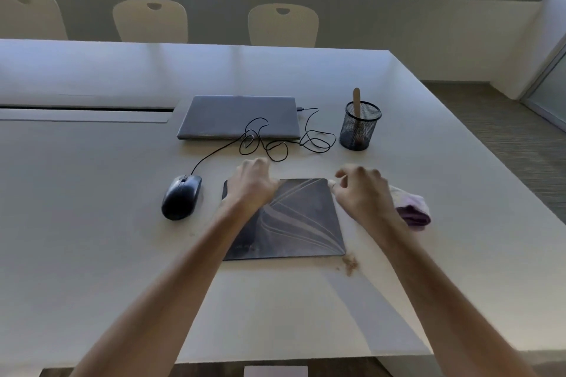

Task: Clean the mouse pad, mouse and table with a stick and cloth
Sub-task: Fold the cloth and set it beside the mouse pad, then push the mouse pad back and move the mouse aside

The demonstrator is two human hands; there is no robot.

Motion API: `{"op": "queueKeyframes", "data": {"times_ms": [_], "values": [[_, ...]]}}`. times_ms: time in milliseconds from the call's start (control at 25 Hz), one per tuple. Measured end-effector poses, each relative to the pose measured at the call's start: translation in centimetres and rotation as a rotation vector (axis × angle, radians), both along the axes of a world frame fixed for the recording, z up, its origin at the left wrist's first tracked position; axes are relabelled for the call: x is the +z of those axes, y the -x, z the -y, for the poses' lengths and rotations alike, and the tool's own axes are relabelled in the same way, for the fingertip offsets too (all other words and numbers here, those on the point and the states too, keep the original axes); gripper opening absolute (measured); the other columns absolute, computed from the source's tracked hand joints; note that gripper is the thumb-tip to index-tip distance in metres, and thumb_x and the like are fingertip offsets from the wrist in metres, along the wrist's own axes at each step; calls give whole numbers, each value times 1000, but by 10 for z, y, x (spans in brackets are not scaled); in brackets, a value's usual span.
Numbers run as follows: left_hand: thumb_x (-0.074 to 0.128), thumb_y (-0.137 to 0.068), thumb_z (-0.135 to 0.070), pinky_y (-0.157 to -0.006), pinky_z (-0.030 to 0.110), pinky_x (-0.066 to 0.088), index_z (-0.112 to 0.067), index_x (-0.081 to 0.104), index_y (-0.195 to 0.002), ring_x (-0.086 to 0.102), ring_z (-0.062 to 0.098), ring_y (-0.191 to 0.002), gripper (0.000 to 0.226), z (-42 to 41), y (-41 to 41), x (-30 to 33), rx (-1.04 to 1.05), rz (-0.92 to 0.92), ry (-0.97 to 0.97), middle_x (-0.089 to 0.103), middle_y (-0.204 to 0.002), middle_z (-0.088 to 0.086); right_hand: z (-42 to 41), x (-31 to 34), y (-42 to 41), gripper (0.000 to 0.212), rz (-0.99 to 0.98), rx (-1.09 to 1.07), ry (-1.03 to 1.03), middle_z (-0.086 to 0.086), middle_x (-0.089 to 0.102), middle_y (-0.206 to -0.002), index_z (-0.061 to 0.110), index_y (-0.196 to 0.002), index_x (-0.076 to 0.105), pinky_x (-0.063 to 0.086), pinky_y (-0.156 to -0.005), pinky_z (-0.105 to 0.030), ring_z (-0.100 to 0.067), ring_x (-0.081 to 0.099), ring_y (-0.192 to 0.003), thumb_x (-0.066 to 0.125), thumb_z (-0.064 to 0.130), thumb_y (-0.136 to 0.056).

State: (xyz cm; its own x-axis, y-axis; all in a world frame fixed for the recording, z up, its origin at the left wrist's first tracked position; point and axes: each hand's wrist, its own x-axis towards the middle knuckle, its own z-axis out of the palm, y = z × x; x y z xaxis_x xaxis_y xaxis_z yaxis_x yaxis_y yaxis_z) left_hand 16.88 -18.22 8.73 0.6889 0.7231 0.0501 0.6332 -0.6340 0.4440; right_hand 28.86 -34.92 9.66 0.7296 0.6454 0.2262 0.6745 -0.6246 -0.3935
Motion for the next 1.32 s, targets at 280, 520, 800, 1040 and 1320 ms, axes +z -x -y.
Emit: {"op": "queueKeyframes", "data": {"times_ms": [280,520,800,1040,1320], "values": [[54,-87,-17,-61,32,37,-7,61,-99,53,27,-75,17,-9,39,-17,97,-225,-172,61,-89,12,-27,-29,17,28,68,-37,372,-16,70,-101,7,-98,68,49,-74,-33,-34,67,-95,65,33,-88],[54,-79,-6,-62,35,38,-9,52,-85,60,36,-86,7,-19,40,-29,144,-100,-121,65,-91,19,-32,-34,13,21,70,-103,380,-13,71,-100,9,-96,69,47,-69,-32,-33,68,-94,66,27,-86],[61,-74,4,-89,30,49,-9,59,-127,62,28,-105,55,-39,45,-38,369,305,282,70,-110,12,-28,-36,9,8,-50,-180,221,-11,69,-92,13,-83,65,44,-65,-29,-33,67,-89,67,19,-79],[64,-72,18,-80,36,57,-9,69,-96,68,26,-87,36,-52,40,-22,433,632,681,70,-93,14,-21,-22,-8,17,-411,-136,-203,4,73,-74,25,-85,78,50,-73,-29,-19,68,-81,76,16,-70],[54,-79,22,-53,20,54,-7,64,-92,65,15,-71,33,-74,28,3,371,812,910,69,-86,8,-40,-16,-54,14,-682,-158,-479,-9,75,-86,16,-83,75,58,-86,-47,-29,72,-86,80,7,-74]]}}
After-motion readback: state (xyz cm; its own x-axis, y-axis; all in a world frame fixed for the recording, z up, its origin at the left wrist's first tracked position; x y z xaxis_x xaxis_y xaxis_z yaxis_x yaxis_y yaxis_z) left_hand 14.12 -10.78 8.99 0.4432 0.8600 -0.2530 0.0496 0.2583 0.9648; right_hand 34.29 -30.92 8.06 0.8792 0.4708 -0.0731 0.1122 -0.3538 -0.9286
